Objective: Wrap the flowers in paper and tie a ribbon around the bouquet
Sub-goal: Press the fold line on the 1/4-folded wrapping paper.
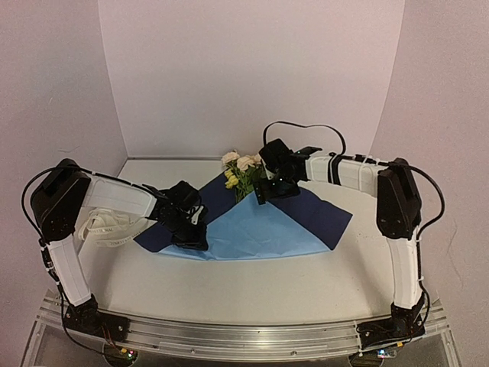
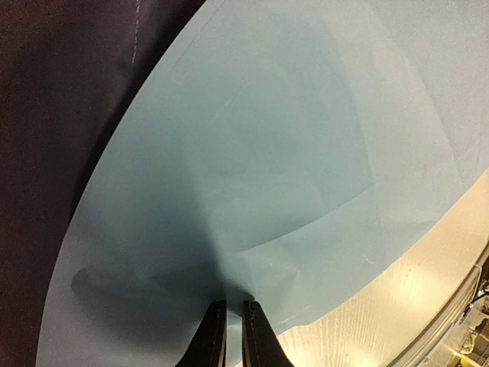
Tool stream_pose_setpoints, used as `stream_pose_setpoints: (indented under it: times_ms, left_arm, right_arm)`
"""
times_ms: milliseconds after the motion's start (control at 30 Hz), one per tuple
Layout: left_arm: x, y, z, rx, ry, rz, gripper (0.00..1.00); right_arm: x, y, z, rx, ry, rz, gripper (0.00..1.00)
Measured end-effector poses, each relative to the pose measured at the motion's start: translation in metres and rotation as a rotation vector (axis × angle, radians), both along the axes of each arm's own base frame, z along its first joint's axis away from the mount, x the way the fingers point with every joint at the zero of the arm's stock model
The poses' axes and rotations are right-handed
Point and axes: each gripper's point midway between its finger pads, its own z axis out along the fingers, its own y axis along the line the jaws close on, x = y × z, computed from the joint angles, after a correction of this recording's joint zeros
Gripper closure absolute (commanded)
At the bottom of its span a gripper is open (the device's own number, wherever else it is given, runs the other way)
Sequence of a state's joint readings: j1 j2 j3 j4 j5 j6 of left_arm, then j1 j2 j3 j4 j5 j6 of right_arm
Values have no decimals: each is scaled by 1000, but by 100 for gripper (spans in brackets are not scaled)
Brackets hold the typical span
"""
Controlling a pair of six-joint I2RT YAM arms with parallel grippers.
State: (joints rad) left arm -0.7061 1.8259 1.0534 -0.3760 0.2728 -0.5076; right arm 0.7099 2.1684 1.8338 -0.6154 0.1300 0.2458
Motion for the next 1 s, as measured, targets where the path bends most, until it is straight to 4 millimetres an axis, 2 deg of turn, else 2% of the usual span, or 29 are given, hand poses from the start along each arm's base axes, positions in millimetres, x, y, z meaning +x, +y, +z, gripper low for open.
stream_pose_setpoints:
  times_ms: [100, 233, 333, 433, 533, 667, 800, 1000]
  left_arm:
    - [-3, 6, -7, 12, 11, 17, 92]
    - [-1, 8, -9, 4, 12, 34, 92]
    - [0, 8, -9, -1, 11, 37, 93]
    - [0, 8, -9, -5, 10, 38, 93]
    - [0, 8, -9, -8, 12, 37, 93]
    - [0, 6, -9, -17, 9, 35, 92]
    - [0, 5, -9, -23, 6, 33, 92]
    - [1, 6, -9, -24, 5, 34, 92]
  right_arm:
    - [-20, -21, 19, 2, 21, -39, 8]
    - [-63, -53, 53, 67, 46, -91, 14]
    - [-99, -76, 61, 143, 85, -156, 16]
    - [-134, -101, 41, 180, 151, -251, 17]
    - [-168, -129, 5, 173, 232, -366, 17]
    - [-192, -148, -33, 208, 286, -499, 14]
    - [-196, -152, -57, 276, 289, -606, 18]
    - [-177, -148, -66, 403, 204, -706, 26]
